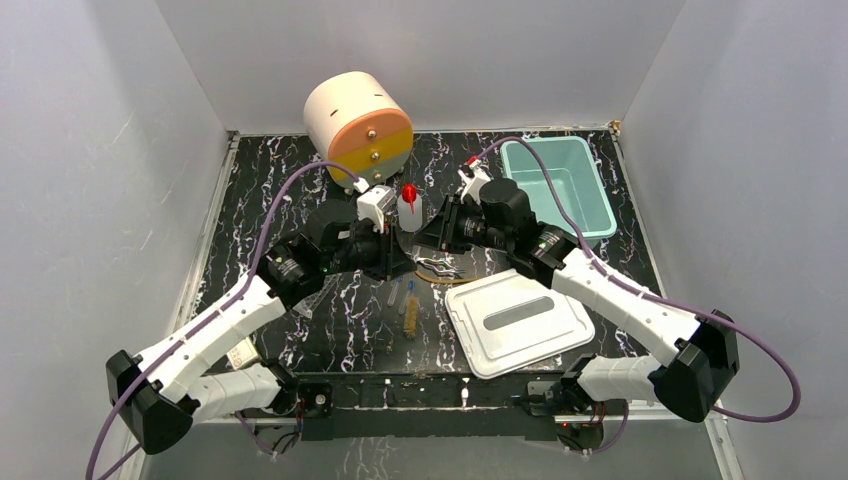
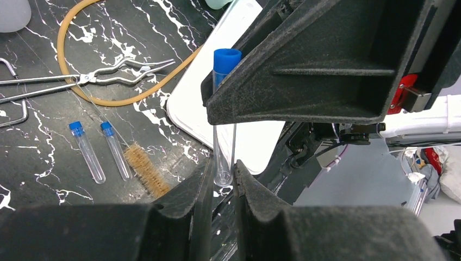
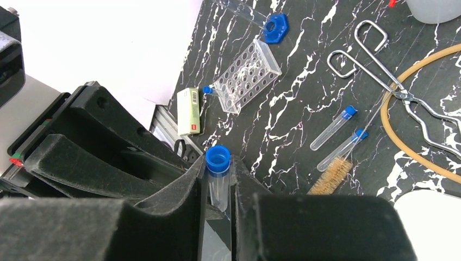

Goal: Organize the chemistry lab equipment

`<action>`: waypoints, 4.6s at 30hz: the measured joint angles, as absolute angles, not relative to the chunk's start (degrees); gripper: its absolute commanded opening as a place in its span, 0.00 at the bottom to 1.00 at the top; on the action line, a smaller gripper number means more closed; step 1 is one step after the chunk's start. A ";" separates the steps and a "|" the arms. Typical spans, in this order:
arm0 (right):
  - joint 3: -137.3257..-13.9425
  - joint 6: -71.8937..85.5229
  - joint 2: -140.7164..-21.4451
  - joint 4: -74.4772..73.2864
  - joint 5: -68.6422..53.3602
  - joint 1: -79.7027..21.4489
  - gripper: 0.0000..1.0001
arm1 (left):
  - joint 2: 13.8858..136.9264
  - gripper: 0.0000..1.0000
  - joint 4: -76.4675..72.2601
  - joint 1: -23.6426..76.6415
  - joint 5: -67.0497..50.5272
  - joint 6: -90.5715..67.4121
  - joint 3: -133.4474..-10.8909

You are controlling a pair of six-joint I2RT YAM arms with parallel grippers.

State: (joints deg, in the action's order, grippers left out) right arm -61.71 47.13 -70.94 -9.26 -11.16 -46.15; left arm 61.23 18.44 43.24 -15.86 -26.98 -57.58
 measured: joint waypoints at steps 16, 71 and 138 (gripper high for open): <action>-69.73 36.07 -74.87 -13.39 -8.21 -46.17 0.20 | 60.53 0.73 31.42 43.24 -0.27 -27.00 -71.92; -79.68 9.80 -120.46 38.24 11.55 -72.42 0.15 | 58.57 0.84 53.23 43.24 41.69 -24.47 -111.98; -75.24 -2.96 -127.33 54.48 20.67 -78.87 0.19 | 59.94 0.86 52.16 43.24 45.63 -21.80 -112.90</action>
